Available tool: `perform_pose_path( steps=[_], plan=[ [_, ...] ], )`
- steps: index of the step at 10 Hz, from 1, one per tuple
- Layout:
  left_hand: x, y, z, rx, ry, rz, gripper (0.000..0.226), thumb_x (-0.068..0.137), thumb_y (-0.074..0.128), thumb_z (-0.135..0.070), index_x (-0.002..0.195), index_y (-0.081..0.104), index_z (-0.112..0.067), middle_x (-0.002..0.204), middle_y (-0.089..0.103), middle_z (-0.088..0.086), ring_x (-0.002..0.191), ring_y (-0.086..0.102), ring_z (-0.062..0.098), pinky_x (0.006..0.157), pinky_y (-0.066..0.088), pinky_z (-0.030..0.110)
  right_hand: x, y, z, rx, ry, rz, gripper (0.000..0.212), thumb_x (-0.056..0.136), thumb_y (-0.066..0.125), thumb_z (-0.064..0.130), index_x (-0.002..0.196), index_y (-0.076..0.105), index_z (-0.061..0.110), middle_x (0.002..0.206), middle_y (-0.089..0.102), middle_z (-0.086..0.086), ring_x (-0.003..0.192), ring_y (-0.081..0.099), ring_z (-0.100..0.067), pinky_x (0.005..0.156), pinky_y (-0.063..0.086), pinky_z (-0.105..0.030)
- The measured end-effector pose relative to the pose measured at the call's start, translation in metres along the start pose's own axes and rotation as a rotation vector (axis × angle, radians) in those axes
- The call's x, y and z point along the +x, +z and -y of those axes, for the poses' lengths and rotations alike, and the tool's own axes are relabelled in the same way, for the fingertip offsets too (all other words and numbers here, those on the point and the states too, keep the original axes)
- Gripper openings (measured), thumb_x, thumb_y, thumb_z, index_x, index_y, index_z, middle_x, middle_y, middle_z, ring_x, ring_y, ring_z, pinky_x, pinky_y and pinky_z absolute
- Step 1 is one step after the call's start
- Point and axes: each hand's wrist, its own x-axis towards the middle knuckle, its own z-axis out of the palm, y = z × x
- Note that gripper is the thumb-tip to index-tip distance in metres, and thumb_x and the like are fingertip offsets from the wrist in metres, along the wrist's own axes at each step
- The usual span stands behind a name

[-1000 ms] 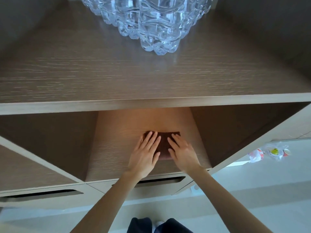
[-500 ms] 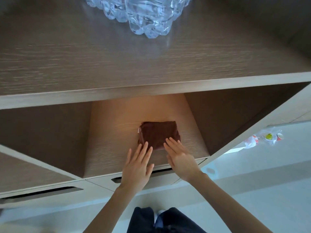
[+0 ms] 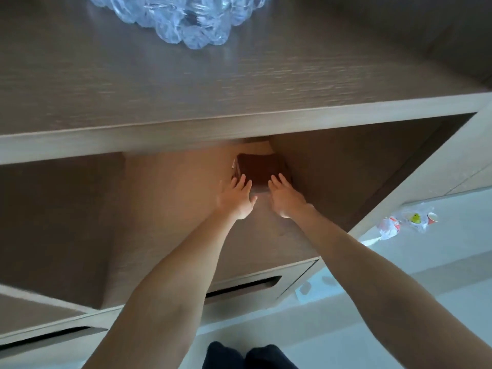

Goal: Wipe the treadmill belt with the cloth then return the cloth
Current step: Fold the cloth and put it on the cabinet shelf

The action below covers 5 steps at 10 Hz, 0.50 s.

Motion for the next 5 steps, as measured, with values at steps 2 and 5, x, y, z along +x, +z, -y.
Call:
perform_pose_path(
  steps=[2,5],
  plan=[
    [0.044,-0.001,0.012,0.012,-0.064,-0.082,0.057,0.102,0.018,-0.043,0.152,-0.001,-0.023,0.159,-0.012,-0.003,0.146,0.000,0.019,0.116,0.007,0.046,0.055,-0.019,0.002,0.116,0.012,-0.005,0.055,0.104,0.028,0.024,0.152,0.009,0.003,0.161,-0.003,-0.004,0.147,-0.011,-0.021,0.120,0.008,-0.039],
    [0.058,-0.022,0.019,-0.050,-0.023,-0.163,0.062,0.100,0.033,-0.037,0.153,0.002,-0.023,0.160,-0.005,-0.002,0.146,0.004,0.021,0.116,0.014,0.044,0.061,-0.046,0.006,0.212,0.044,-0.058,0.061,0.102,0.037,0.033,0.153,0.013,0.007,0.161,0.001,-0.006,0.148,-0.005,-0.022,0.119,0.013,-0.042]
  ],
)
